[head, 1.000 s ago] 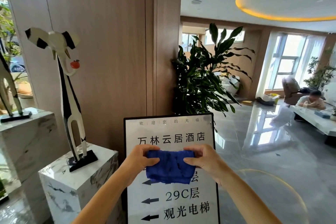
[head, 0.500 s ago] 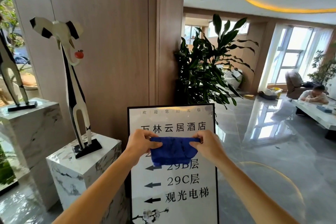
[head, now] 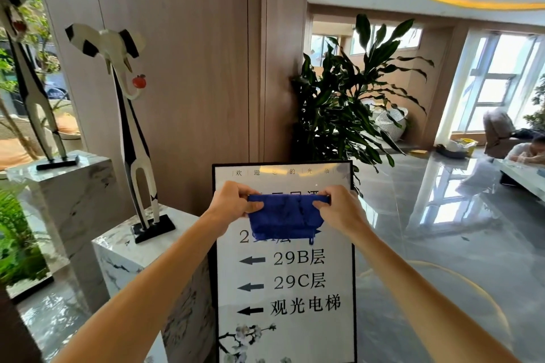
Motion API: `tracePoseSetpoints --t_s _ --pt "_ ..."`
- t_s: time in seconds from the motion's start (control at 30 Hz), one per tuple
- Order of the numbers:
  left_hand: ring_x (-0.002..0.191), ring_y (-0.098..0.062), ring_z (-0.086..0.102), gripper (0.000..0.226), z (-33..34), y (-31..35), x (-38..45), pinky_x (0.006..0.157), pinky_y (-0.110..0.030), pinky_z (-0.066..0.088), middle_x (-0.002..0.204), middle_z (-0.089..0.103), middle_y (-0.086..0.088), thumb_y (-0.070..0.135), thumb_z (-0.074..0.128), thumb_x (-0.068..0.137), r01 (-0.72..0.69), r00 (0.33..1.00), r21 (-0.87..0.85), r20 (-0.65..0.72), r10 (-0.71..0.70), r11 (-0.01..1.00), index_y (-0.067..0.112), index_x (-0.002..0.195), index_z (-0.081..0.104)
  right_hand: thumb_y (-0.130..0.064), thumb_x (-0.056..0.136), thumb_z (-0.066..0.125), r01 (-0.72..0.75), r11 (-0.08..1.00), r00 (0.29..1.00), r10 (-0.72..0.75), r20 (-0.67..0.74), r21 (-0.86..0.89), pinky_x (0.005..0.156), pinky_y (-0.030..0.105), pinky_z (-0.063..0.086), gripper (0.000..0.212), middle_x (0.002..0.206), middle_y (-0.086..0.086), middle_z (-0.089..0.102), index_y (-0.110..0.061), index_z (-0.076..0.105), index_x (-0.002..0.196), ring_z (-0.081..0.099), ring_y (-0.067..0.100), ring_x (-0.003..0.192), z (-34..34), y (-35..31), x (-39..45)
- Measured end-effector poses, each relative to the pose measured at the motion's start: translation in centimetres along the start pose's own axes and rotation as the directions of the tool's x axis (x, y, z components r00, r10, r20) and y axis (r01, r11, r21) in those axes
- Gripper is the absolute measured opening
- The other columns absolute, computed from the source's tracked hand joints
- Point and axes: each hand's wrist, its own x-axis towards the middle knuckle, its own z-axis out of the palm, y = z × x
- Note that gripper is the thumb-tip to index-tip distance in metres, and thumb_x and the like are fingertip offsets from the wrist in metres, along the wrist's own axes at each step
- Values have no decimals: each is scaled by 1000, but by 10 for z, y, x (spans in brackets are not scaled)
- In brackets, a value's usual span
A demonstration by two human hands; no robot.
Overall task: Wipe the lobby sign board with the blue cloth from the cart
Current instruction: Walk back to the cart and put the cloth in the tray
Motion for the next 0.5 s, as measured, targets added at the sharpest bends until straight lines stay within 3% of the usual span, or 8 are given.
tracePoseSetpoints --t_s 0.1,0.17,0.27,0.4,0.5 --pt "82 -17 70 16 4 5 -3 54 -15 57 86 73 -2 6 75 88 15 999 -9 -29 -15 1000 21 83 72 -20 94 63 16 999 1000 -17 10 38 57 25 42 8 81 2 66 -13 67 94 60 17 74 -2 3 1" --pt "79 -15 69 17 8 2 -6 52 -13 55 83 72 1 8 76 87 26 999 20 -45 -25 999 23 82 71 -20 93 66 35 999 999 -37 28 40 58 26 48 10 77 2 67 -11 69 89 62 17 73 0 10 -2" --pt "76 -13 70 19 16 -1 -7 56 -16 58 80 72 1 6 78 85 50 998 9 -49 -49 999 23 80 70 -22 90 69 51 998 998 -51 32 26 58 26 48 11 70 -2 66 -16 71 81 61 14 68 -1 22 -2" --pt "76 -14 69 18 32 5 -7 67 -26 62 79 70 -1 2 77 85 65 997 -11 -44 -66 998 19 82 70 -20 90 70 68 997 998 -68 4 30 52 11 35 12 61 -14 59 -22 71 77 55 1 60 -5 36 -1" --pt "77 -18 67 19 49 4 -13 75 -35 62 78 70 -3 0 75 86 52 998 4 -28 -52 999 18 81 71 -22 91 69 65 997 998 -66 13 47 55 9 36 12 68 -7 68 -20 73 80 56 2 61 -5 55 -9"
